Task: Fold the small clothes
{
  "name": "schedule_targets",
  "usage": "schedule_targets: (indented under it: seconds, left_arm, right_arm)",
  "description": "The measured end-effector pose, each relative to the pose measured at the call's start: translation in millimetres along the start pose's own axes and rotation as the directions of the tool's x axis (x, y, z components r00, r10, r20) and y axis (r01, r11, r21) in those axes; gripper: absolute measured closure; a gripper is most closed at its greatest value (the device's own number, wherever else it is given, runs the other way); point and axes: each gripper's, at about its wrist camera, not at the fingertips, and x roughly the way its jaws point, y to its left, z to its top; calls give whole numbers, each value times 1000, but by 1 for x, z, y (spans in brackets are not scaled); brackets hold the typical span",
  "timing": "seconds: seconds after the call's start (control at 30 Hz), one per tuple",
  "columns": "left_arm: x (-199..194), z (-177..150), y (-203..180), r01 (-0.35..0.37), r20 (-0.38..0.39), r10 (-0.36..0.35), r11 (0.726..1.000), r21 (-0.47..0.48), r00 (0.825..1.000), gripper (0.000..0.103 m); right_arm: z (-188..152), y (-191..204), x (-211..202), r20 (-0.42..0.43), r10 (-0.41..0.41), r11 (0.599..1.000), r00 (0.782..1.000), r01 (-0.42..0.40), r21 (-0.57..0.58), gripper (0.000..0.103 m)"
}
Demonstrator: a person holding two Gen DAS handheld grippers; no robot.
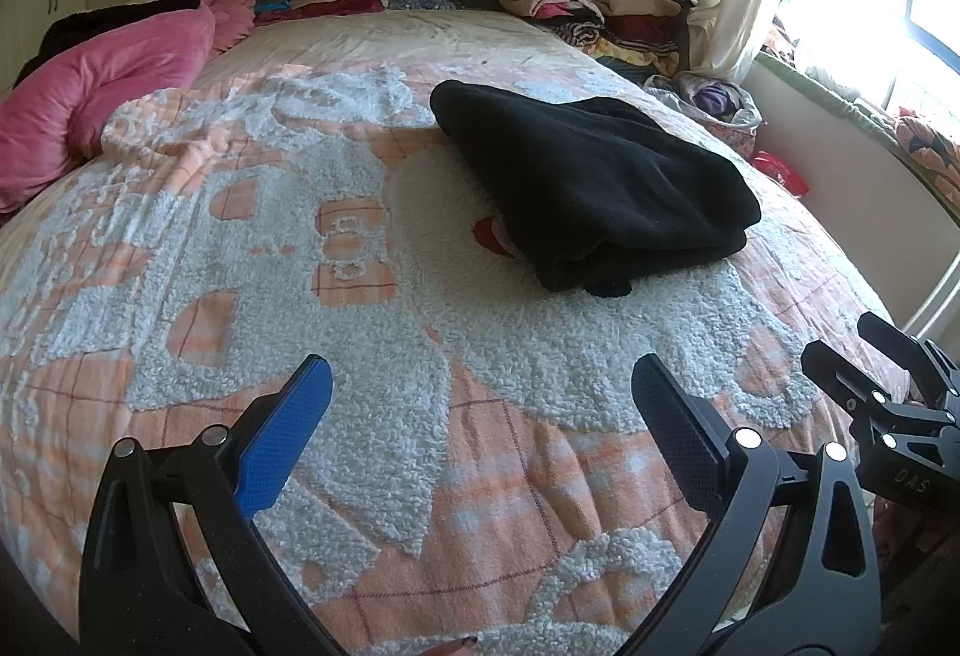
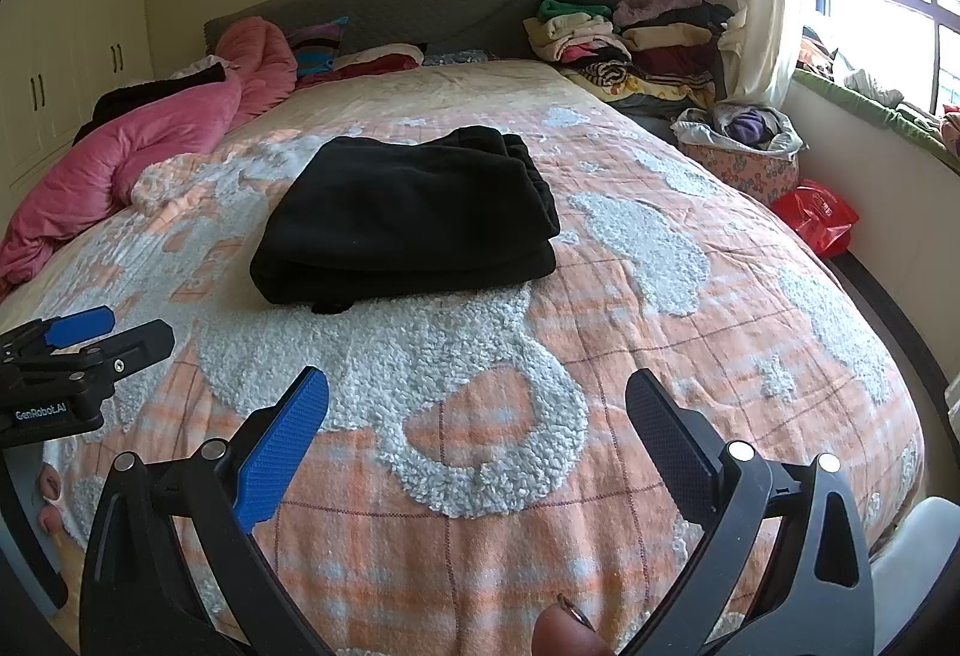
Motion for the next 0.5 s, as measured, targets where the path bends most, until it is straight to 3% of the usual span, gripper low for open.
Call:
schedule_targets:
  seconds: [0.5]
  left_arm:
    - [1,0,1,9,-12,-9,1000,-19,1000,9]
  right_arm:
    - [-5,-12,-4,-3,-44,998,999,45,48,4]
